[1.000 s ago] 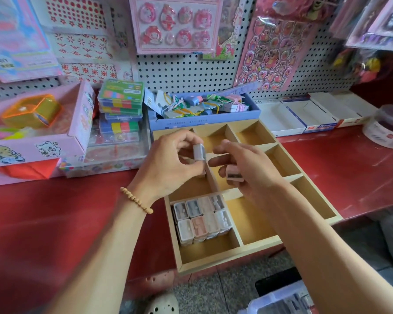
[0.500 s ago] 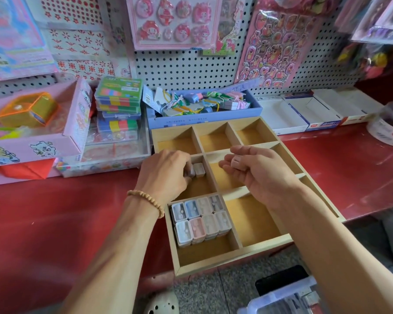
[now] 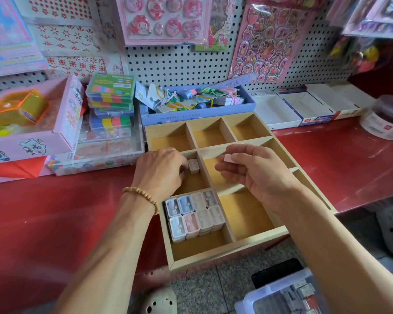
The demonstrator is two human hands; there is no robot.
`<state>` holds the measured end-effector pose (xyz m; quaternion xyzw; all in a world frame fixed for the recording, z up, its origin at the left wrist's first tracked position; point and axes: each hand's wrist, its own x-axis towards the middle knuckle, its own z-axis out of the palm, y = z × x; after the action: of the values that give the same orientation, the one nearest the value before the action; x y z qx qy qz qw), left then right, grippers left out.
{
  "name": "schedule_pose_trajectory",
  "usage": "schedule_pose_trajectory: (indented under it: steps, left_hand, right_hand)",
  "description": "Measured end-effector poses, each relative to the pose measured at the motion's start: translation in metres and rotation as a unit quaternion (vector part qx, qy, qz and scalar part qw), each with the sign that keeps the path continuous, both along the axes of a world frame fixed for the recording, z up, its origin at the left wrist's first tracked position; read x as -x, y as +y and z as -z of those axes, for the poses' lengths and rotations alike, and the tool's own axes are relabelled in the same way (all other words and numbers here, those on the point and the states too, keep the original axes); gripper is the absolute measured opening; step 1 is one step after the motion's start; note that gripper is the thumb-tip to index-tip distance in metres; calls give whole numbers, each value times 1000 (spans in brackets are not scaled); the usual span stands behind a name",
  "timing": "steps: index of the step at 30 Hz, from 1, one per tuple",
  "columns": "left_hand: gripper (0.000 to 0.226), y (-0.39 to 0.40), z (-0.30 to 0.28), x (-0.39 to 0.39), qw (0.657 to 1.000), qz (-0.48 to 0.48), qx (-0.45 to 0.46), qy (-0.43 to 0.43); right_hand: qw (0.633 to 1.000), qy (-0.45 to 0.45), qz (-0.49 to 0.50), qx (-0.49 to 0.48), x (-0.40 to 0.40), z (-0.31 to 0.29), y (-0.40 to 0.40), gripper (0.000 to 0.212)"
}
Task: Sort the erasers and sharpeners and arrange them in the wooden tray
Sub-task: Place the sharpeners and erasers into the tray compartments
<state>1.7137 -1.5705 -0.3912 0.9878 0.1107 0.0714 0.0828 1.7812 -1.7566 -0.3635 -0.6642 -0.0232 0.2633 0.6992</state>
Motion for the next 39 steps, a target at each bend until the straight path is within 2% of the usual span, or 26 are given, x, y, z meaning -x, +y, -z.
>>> schedule_pose_trajectory:
  steps: [6,13,19,24,28,30,33,35,37,39]
  left_hand:
    - [27,11,-9,6,996,-46,62,-51]
    - [18,3,-4,2,998,-34,-29,-38]
    - [16,0,1,-2,999,-5,-28,-25]
    - [14,-2,8,-6,999,-2,-18,-44]
    - [16,-2,5,-2,998,6,9,-61]
    - [17,-1,-1,0,995,7,32,-98]
    - [18,-3,-13,2,969,21,175,-174]
    - [32,-11,-21,5,950,47,249,-182]
    - [46,-18,-23,6,946,62,263,-182]
    - [50,-19,-22,7,945,57,261,-189]
  right_hand:
    - [999,-32,1,25,2,3,-1,16]
    - [1000,-1,-17,9,8,-2,-1,39]
    - [1000,-6,-3,13,7,0,-1,39]
    - [999,-25,11,42,7,7,-2,31]
    - [999,-28,-9,44,9,8,-3,28]
    - [997,-47,2,60,9,7,-2,24]
    - [995,-77,32,61,8,4,6,21]
    - [994,-84,49,48,10,2,14,22]
    - [994,-86,55,43,15,0,21,22]
    - [992,-97,56,58,19,0,25,21]
